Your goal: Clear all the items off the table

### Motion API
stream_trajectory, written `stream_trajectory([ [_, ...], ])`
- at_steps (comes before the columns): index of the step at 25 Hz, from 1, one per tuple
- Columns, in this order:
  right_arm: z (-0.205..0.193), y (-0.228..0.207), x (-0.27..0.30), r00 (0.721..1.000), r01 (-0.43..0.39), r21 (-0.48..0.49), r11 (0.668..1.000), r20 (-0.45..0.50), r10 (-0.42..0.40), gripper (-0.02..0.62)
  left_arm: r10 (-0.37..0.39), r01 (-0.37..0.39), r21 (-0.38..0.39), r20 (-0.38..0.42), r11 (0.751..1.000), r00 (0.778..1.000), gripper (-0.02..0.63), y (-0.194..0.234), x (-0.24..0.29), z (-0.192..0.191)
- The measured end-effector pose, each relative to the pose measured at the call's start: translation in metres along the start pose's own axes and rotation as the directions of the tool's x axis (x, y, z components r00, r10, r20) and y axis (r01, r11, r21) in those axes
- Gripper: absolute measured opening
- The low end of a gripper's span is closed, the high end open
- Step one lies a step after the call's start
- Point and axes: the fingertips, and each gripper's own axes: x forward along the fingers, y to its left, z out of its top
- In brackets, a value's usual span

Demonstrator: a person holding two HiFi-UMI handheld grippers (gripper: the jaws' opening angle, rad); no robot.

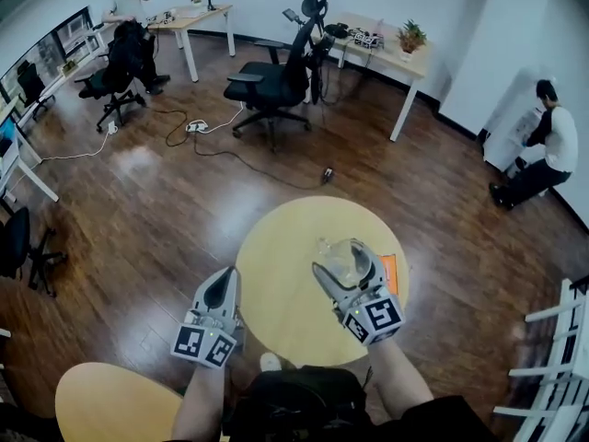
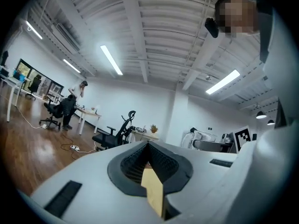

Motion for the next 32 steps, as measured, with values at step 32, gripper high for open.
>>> stream_trajectory([
  [32,-0.201,-0.021,0.067,0.967,-0.025,0.081,0.996,-0.25,0.044,0.4,0.132,-0.182,-0.13,-0.322,0.975,0.938,-0.008,0.049,-0.007,-0.177],
])
